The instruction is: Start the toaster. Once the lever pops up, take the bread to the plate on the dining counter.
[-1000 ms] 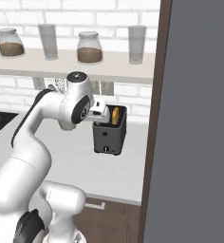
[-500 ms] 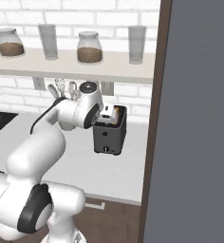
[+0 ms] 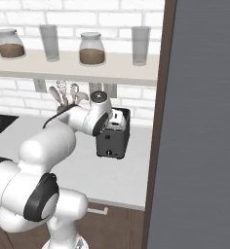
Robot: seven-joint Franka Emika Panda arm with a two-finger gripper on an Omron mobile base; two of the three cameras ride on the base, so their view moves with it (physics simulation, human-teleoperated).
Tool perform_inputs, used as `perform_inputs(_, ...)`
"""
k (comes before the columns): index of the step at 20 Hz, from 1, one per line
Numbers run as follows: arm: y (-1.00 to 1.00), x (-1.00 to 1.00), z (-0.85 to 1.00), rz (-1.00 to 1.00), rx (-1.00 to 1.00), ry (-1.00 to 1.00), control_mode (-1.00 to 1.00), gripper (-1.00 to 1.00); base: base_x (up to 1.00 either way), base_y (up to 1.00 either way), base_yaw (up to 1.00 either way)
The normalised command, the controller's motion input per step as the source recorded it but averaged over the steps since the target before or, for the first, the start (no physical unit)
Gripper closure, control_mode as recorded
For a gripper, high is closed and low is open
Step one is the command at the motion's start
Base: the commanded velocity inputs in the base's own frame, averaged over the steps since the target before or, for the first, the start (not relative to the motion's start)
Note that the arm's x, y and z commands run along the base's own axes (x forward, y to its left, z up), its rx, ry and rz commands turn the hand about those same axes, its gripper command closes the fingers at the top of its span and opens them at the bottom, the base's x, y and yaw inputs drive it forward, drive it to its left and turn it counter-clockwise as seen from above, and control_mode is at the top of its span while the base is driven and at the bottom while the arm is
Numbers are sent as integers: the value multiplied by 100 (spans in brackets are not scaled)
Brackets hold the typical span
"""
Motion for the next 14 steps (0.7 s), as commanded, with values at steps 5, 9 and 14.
perform_inputs(5,0,0,-27,0,0,-1,-100,-100,0,0,0)
perform_inputs(9,11,0,-16,0,0,0,-100,-100,0,0,0)
perform_inputs(14,14,2,-4,0,0,0,-100,-100,0,0,0)
